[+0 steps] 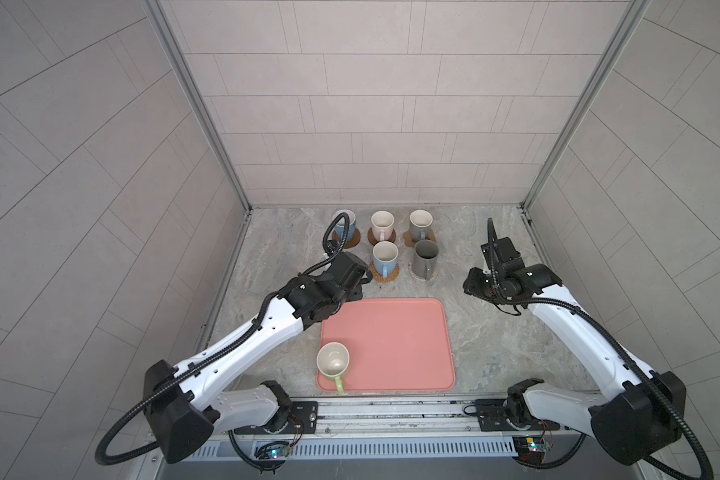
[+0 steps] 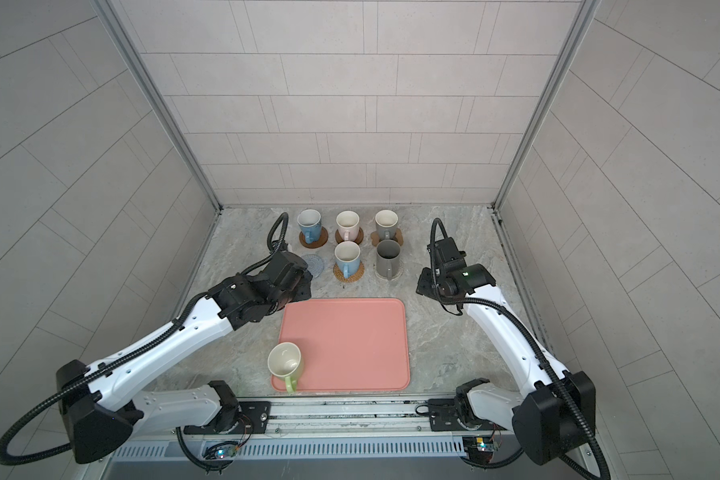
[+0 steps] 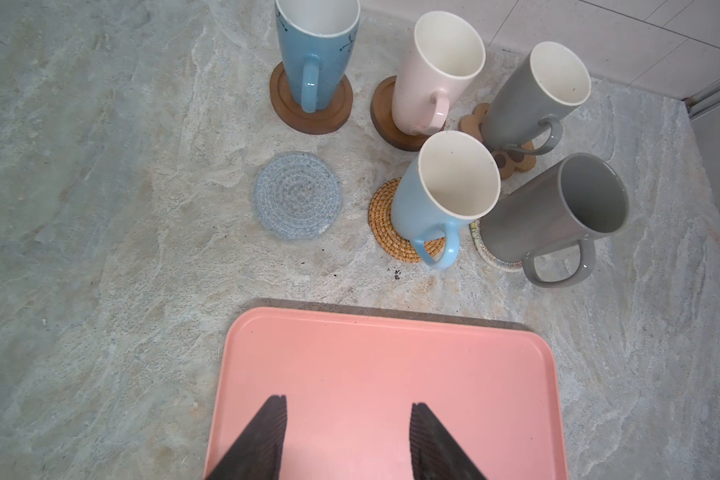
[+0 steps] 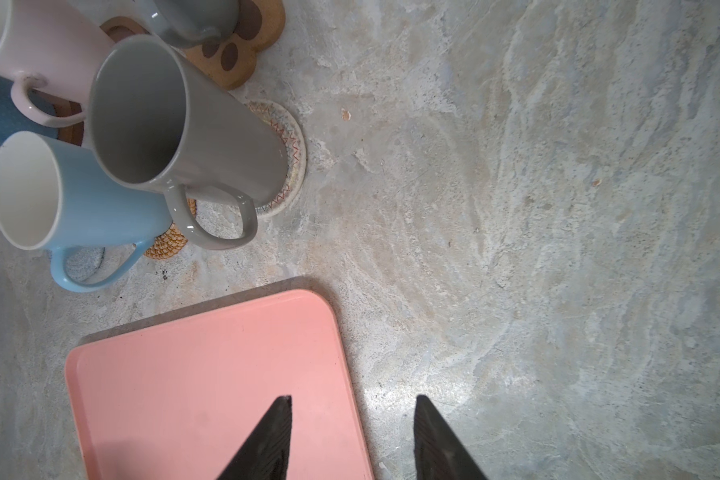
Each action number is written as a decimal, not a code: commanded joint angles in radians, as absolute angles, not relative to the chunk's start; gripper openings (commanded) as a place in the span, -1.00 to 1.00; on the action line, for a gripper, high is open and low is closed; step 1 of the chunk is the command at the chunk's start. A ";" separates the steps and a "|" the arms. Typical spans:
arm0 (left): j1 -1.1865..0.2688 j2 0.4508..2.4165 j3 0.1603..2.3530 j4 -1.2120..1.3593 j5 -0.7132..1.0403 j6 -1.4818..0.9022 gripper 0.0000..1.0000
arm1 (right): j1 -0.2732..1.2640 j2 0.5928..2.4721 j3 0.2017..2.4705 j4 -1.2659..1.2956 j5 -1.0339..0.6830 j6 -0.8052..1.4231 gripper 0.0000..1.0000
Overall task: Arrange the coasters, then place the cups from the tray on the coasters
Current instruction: 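Raise left gripper and move it back over the pale green mug on the tray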
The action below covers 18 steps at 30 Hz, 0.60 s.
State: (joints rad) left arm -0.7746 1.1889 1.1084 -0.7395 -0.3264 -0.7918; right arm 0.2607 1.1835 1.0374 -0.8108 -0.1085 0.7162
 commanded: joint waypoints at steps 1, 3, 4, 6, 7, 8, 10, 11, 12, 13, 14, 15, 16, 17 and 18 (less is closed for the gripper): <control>-0.772 1.147 1.096 -0.826 -0.361 -0.829 0.08 | 0.258 1.182 1.034 -0.800 -0.108 0.730 0.00; -0.771 1.127 1.093 -0.842 -0.360 -0.837 0.08 | 0.258 1.189 1.036 -0.794 -0.110 0.732 0.00; -0.772 1.117 1.090 -0.848 -0.359 -0.840 0.08 | 0.258 1.192 1.037 -0.792 -0.112 0.732 0.00; -0.772 1.102 1.090 -0.863 -0.355 -0.846 0.08 | 0.259 1.196 1.039 -0.786 -0.115 0.733 0.00; -0.772 1.097 1.091 -0.870 -0.350 -0.847 0.08 | 0.258 1.202 1.039 -0.785 -0.117 0.732 0.00; -0.772 1.093 1.091 -0.877 -0.345 -0.847 0.08 | 0.259 1.205 1.040 -0.783 -0.118 0.733 0.00; -0.772 1.086 1.099 -0.902 -0.338 -0.852 0.08 | 0.259 1.210 1.040 -0.780 -0.120 0.733 0.00; -0.772 1.082 1.101 -0.912 -0.335 -0.855 0.08 | 0.260 1.211 1.041 -0.781 -0.120 0.733 0.00; -0.772 1.077 1.105 -0.922 -0.331 -0.861 0.08 | 0.259 1.213 1.039 -0.778 -0.121 0.732 0.00; -0.772 1.072 1.106 -0.931 -0.324 -0.865 0.08 | 0.258 1.213 1.037 -0.776 -0.121 0.733 0.00; -0.772 1.065 1.106 -0.938 -0.316 -0.869 0.08 | 0.258 1.215 1.038 -0.775 -0.120 0.733 0.00; -0.773 1.060 1.107 -0.947 -0.308 -0.876 0.08 | 0.259 1.216 1.036 -0.775 -0.120 0.734 0.00; -0.773 1.055 1.107 -0.957 -0.301 -0.880 0.08 | 0.259 1.218 1.035 -0.774 -0.121 0.733 0.00; -0.773 1.049 1.108 -0.967 -0.294 -0.884 0.08 | 0.258 1.218 1.033 -0.772 -0.121 0.733 0.00; -0.773 1.044 1.112 -0.981 -0.287 -0.886 0.08 | 0.259 1.221 1.033 -0.771 -0.123 0.733 0.00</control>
